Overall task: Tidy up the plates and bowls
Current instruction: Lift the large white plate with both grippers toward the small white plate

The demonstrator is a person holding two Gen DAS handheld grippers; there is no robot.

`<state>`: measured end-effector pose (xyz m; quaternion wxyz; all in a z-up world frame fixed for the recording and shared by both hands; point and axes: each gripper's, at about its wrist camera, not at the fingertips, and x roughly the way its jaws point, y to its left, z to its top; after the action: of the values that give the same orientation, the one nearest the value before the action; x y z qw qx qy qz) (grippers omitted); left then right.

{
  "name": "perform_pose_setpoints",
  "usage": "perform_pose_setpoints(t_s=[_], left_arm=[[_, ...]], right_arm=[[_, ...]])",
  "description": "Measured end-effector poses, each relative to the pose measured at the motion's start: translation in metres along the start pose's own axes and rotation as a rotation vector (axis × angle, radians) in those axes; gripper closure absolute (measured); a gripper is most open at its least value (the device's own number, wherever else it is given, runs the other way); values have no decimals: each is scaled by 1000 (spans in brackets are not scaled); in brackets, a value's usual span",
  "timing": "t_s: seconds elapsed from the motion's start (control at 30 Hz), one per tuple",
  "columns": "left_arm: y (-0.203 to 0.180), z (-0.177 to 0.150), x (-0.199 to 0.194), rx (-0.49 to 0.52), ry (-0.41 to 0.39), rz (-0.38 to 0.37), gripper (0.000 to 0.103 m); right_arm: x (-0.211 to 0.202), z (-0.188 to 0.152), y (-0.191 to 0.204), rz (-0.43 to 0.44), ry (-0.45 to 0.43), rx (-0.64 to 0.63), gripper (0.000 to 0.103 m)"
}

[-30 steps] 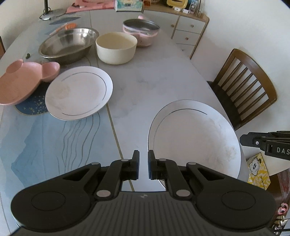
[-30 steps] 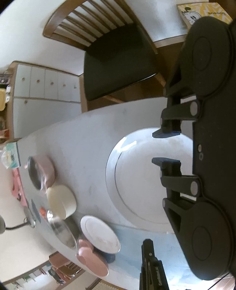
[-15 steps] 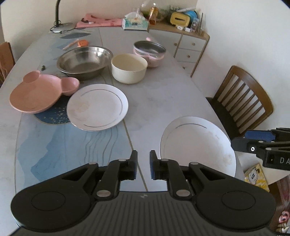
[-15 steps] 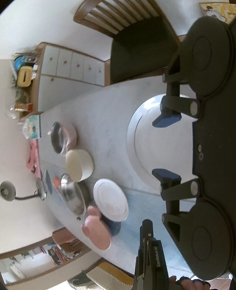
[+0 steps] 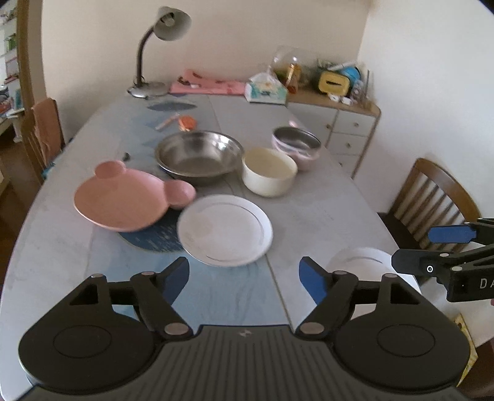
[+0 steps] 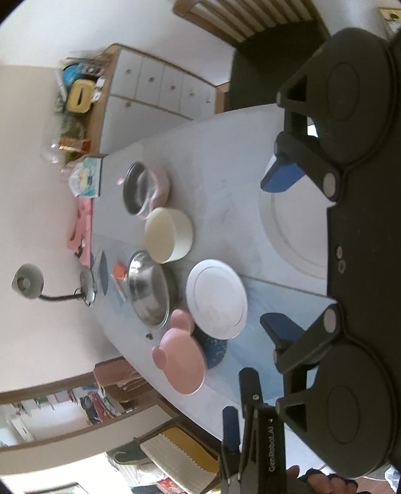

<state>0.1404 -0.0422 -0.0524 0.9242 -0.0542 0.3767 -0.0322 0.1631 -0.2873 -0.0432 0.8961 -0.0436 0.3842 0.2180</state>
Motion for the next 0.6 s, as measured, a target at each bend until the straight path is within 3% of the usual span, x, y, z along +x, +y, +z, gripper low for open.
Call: perform_pose_setpoints(t_s=[0.2,0.6], left_arm=[[18,11,12,-37,3,17,23],[56,31,87,-96,77,98,23]], right_arm=[[25,24,7,17,-7,-22,0],[122,67,-4,60,63,-64,3]])
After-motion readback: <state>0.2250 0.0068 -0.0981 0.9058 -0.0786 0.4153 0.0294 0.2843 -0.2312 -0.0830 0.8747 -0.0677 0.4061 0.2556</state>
